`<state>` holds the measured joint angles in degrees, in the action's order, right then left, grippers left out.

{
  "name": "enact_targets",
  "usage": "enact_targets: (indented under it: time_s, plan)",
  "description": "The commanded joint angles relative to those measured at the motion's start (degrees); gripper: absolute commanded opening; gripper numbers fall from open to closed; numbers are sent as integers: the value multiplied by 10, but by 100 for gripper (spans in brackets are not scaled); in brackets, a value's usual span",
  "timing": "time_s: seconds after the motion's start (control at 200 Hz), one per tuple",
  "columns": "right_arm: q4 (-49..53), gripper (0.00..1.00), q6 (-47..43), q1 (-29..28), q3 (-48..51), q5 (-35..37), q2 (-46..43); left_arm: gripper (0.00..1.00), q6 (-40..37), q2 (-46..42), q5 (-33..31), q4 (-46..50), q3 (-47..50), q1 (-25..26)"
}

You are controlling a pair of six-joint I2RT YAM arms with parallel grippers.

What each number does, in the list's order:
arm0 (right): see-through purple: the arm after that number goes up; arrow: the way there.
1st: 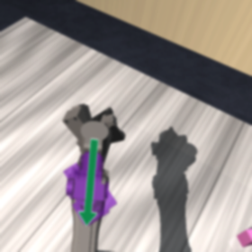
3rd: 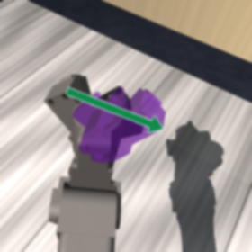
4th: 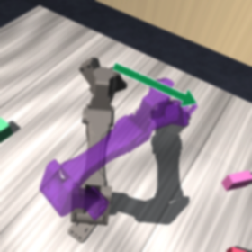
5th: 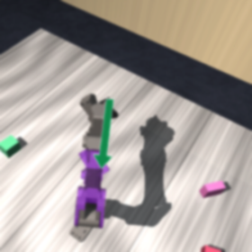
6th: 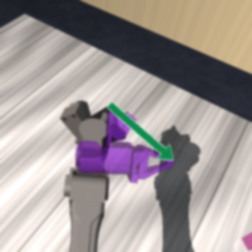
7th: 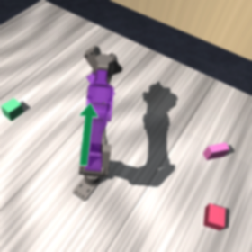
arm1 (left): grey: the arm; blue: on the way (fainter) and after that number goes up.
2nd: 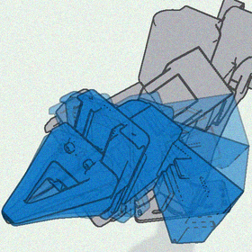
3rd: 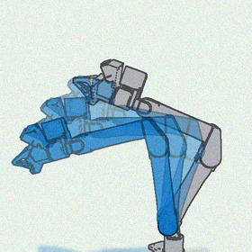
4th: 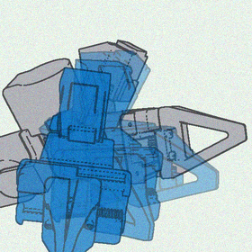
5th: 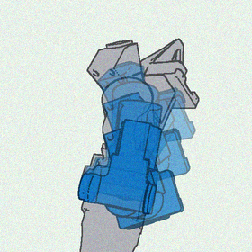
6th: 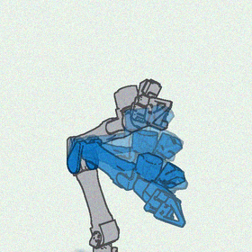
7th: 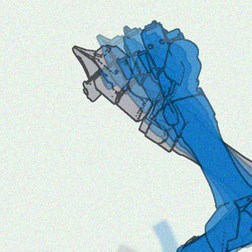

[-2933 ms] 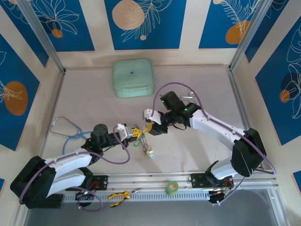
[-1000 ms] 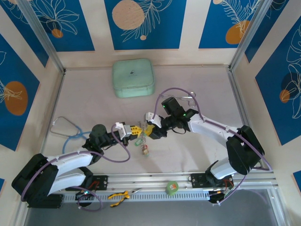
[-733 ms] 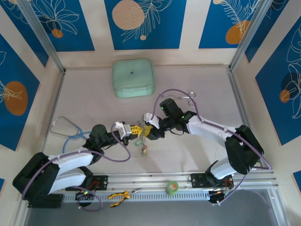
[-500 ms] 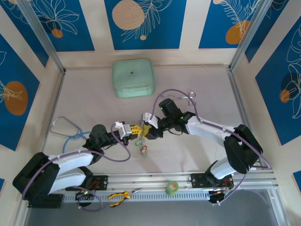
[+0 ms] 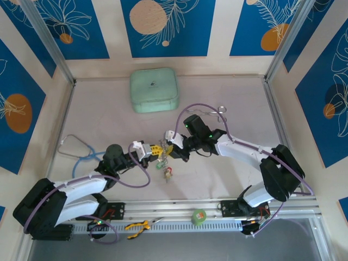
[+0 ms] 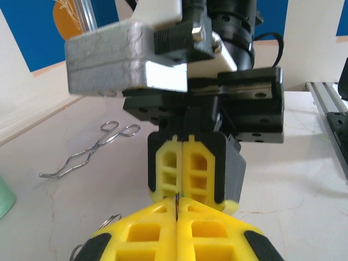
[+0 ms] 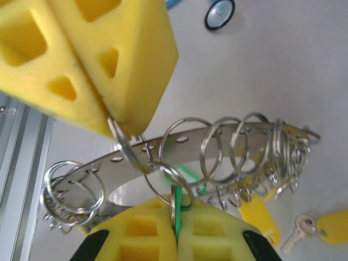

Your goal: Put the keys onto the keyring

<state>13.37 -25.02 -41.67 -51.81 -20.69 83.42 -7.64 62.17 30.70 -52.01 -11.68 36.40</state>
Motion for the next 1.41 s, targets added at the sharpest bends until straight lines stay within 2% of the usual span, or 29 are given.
enact_targets:
  time_s: [0.0,0.27,0.32,0.375,0.425,0.525,0.67,0.77,0.865,0.92,0.985,1.075,1.16,1.27,1.4]
  plan:
    - [65,0,-6,0,-34,28,-28,0,-19,-20,-8,-4,0,3]
    - [105,0,-12,-9,-77,48,-60,0,-36,-17,-11,34,-10,3]
    - [110,0,-16,-13,-84,53,-61,12,-39,-15,-11,41,-13,3]
    - [114,0,-19,-16,-90,61,-60,32,-37,-16,-18,39,-12,3]
    - [117,0,-21,-20,-96,68,-60,44,-36,-22,-24,38,-10,3]
    - [121,0,-23,-21,-104,74,-57,60,-30,-43,-44,34,2,3]
    - [123,0,-24,-28,-122,84,-41,75,-8,-101,-100,31,23,3]
    - [115,0,-19,-40,-141,80,-23,78,26,-156,-181,5,45,3]
    - [104,0,-13,-56,-173,62,5,81,68,-222,-314,-57,77,2]
    - [91,0,-2,-64,-193,53,20,81,85,-274,-393,-40,78,2]
    - [68,0,23,-72,-208,47,40,81,91,-339,-453,13,67,2]
    - [26,0,71,-76,-212,45,67,81,90,-402,-496,99,45,2]
    - [-7,0,118,-75,-204,62,94,81,93,-427,-525,140,35,2]
    - [-6,0,141,-63,-193,99,121,82,97,-417,-543,163,30,2]
    - [46,0,124,-29,-182,157,132,83,102,-376,-549,176,19,2]
